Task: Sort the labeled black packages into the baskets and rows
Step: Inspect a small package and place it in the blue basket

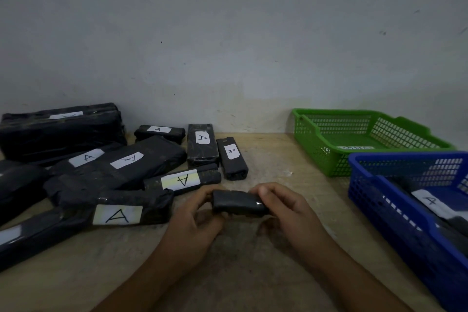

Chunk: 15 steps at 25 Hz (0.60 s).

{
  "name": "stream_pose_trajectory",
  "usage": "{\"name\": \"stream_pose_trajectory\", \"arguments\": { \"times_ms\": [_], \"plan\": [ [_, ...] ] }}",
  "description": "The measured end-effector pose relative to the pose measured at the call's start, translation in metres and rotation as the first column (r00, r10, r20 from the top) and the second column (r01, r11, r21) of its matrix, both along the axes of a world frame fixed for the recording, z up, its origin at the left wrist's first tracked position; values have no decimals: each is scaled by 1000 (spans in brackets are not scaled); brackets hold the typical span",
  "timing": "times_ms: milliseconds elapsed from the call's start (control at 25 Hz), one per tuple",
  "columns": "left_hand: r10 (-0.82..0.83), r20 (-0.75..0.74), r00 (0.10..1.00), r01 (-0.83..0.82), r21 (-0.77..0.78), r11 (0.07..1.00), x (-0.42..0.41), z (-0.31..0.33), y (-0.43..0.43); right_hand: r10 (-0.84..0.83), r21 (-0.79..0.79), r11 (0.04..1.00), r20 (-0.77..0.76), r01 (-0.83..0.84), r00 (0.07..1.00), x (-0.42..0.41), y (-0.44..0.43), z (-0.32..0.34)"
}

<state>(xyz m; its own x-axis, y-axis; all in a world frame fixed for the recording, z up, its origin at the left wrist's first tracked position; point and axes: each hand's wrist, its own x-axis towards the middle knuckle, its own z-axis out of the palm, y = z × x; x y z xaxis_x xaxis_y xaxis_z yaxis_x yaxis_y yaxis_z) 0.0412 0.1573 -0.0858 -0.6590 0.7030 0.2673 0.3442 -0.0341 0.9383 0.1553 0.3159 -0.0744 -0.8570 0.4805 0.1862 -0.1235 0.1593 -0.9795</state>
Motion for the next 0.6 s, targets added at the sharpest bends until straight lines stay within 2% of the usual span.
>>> {"name": "stream_pose_trajectory", "arguments": {
  "times_ms": [120, 200, 320, 600],
  "plan": [
    [-38, 125, 991, 33, 37, 999, -1, -4, -1, -25, 32, 999, -11, 25, 1000, -1, 4, -5],
    [-30, 185, 982, 23, 40, 999, 0, -2, -1, 3, -8, 1000, -6, -3, 1000, 0, 4, -5],
    [42, 172, 984, -47, 27, 999, 2, 3, 0, 62, -44, 997, -26, -63, 998, 0, 4, -5],
    [61, 205, 977, -88, 125, 988, -2, 0, 3, 29, 6, 1000, 17, -29, 999, 0, -1, -6]
  ]
}}
